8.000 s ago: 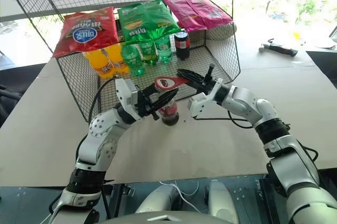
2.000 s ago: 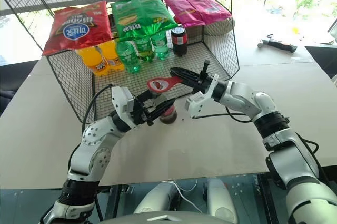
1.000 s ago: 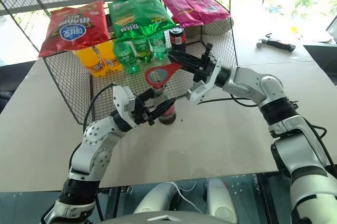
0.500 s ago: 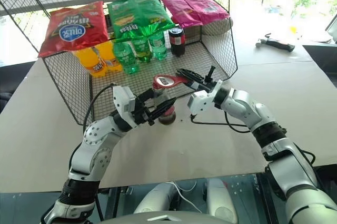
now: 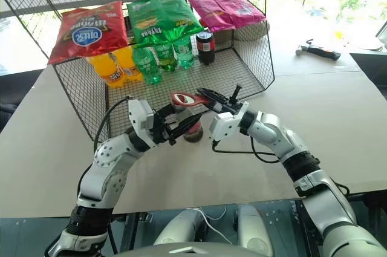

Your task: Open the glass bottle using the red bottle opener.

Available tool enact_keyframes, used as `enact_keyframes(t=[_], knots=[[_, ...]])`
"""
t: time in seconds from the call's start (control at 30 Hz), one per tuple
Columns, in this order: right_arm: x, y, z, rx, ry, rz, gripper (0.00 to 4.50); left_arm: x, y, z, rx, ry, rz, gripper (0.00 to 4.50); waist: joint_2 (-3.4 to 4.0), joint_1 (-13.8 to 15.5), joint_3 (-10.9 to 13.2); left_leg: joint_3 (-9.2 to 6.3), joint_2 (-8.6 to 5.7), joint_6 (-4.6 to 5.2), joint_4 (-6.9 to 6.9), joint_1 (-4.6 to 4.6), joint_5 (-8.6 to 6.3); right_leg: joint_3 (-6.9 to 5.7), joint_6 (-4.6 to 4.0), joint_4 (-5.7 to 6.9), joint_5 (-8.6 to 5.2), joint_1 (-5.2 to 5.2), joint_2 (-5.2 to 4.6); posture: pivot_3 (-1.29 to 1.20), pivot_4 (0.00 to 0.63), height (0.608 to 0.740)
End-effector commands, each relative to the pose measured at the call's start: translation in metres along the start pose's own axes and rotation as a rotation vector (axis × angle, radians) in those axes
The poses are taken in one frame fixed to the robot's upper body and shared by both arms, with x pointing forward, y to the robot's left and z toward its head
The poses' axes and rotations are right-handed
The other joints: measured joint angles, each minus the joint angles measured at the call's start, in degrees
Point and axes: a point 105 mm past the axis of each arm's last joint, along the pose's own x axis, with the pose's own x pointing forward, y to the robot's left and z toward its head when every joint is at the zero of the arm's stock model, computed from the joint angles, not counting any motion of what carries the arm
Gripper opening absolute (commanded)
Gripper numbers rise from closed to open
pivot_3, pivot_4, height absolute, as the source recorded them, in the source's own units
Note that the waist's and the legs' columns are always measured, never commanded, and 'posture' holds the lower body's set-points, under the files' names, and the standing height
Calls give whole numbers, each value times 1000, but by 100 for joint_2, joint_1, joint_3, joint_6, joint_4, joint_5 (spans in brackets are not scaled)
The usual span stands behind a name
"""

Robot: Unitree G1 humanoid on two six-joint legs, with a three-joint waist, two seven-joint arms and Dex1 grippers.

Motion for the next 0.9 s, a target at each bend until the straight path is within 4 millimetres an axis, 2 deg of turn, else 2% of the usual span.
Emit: enact_keyframes(t=[0.03,0.13,0.33,0.53,0.9], knots=[[10,28,21,-56,-99,143,0,5,-4,5,13,-18,-18,2309,0,-1,0,1,0,0,0,1,0,0,0,0,0,0,0,0,150,735],[12,25,19,-111,-100,147,0,5,-5,5,11,-18,-18,2309,0,-2,0,1,0,0,0,2,0,0,0,1,0,1,0,0,150,735],[16,-25,17,-303,-123,40,0,6,-4,3,8,-18,-21,2309,0,0,0,1,0,-4,2,2,2,-1,0,4,0,0,0,0,150,735],[19,-55,29,-409,-181,-40,0,8,-4,3,9,-21,-26,2309,0,17,2,-1,0,-3,1,-6,2,-2,-1,-3,0,-3,0,0,150,735],[25,-77,47,-481,-239,-122,0,9,-4,1,5,-24,-27,2309,-4,62,8,-1,0,-3,0,-12,2,-2,-1,-11,0,-8,0,0,150,735]])
